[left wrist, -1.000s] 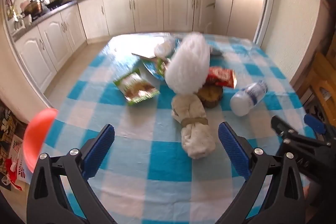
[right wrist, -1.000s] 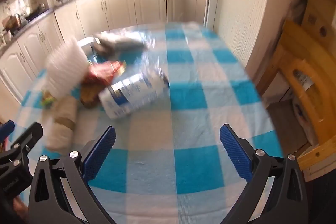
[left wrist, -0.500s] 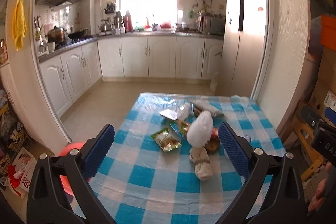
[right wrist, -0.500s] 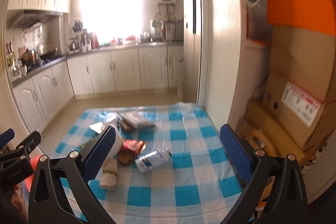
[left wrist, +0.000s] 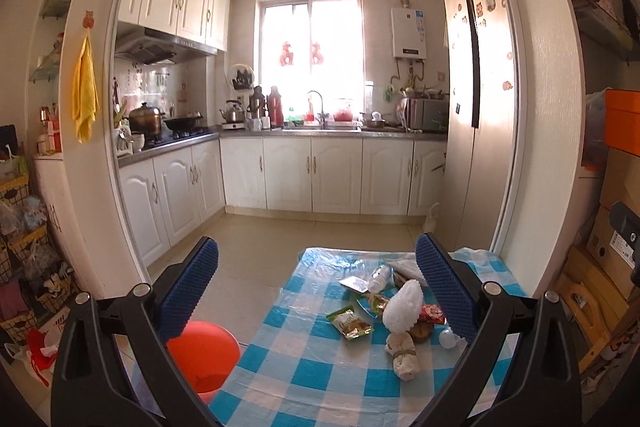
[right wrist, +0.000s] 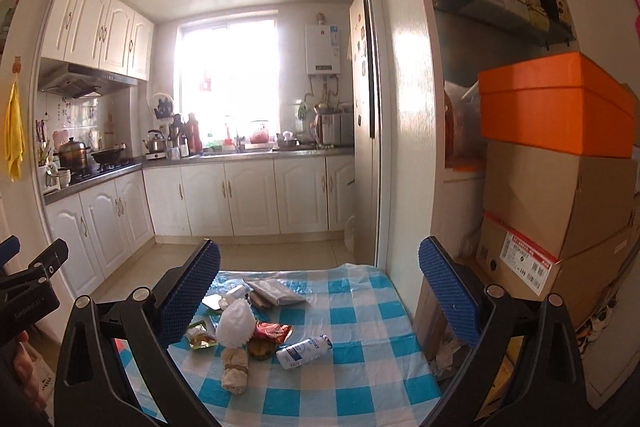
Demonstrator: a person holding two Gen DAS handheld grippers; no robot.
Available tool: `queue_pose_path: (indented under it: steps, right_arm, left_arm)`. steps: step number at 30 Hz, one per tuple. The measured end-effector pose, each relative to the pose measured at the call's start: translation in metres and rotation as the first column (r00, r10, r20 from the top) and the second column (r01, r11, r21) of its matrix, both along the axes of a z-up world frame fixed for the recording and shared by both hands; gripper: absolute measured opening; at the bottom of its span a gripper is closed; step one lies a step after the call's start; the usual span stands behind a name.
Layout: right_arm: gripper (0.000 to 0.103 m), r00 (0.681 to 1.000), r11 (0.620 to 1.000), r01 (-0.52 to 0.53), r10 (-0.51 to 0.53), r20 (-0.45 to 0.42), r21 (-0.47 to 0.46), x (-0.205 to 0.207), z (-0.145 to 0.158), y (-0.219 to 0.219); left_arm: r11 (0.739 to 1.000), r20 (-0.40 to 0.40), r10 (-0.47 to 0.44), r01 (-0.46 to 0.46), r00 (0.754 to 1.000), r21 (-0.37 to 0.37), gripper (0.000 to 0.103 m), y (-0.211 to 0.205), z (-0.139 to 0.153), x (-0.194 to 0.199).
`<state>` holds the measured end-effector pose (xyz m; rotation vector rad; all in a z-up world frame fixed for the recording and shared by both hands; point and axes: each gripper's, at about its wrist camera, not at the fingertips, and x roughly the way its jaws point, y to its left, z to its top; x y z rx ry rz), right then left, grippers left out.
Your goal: Collect trash
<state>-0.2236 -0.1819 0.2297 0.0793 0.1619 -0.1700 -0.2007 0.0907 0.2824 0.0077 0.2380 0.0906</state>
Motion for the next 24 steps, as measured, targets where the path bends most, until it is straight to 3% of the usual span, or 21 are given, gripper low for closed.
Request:
queue_pose_path:
  steps: [9,24]
  right_arm:
    - [0.098,0.997,1.0,0.016,-0.014,0.082,-0.027,-0.028,0.02,-0.003]
    - [0.098,0.983,0.998,0.036,-0.028,0.183,-0.045,-0.059,0.036,-0.001]
  left_arm:
    - [1.0,0.073,0.022,-0.021,0.997,-0.008,0.099,0.008,0.014,-0.023]
    - [0.999,0.128,0.052,-0.053,0.99,0.001,0.099,0.013,0.023,-0.042]
